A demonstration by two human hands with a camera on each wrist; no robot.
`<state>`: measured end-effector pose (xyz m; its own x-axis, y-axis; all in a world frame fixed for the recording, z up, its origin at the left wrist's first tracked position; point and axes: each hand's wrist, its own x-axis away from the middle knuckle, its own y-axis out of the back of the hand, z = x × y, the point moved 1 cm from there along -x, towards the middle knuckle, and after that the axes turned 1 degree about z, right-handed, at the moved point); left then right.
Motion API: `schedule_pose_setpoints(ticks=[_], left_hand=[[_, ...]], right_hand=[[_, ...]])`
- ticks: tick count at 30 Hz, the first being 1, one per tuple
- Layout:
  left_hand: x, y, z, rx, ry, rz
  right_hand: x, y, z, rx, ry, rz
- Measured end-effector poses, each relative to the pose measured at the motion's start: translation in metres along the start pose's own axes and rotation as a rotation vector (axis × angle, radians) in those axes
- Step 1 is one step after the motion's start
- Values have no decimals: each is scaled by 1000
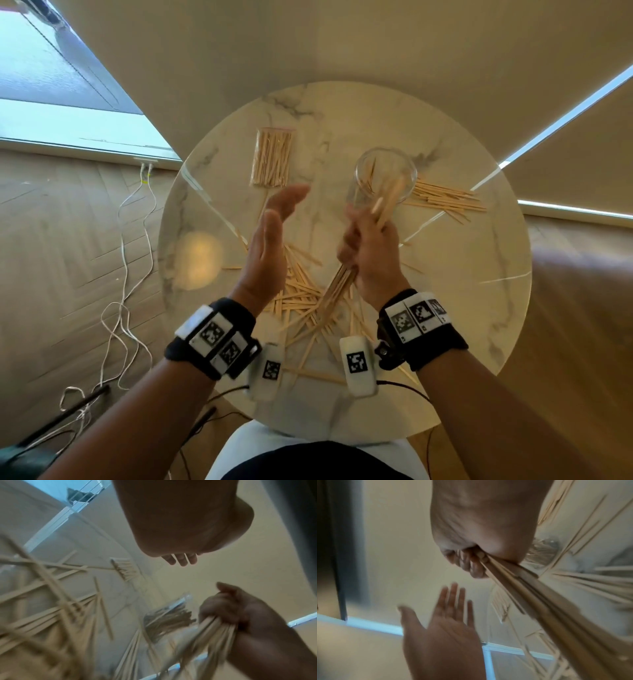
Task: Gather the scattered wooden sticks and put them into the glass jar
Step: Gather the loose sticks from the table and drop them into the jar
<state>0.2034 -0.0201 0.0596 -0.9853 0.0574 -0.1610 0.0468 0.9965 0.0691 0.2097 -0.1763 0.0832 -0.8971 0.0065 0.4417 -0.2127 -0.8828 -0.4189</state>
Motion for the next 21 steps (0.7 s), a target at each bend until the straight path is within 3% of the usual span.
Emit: schedule_pose_setpoints(ticks=[5, 10, 16, 21], left_hand=[[50, -19, 15, 174, 206, -57], [33, -22, -1, 406, 318, -308], [52, -20, 3, 325, 320, -149], [53, -42, -3, 396, 309, -210]], right_hand=[[3, -10, 13, -380, 112, -251], [9, -11, 18, -485, 85, -402], [4, 4, 36, -592, 120, -526], [8, 3, 18, -571, 87, -530]])
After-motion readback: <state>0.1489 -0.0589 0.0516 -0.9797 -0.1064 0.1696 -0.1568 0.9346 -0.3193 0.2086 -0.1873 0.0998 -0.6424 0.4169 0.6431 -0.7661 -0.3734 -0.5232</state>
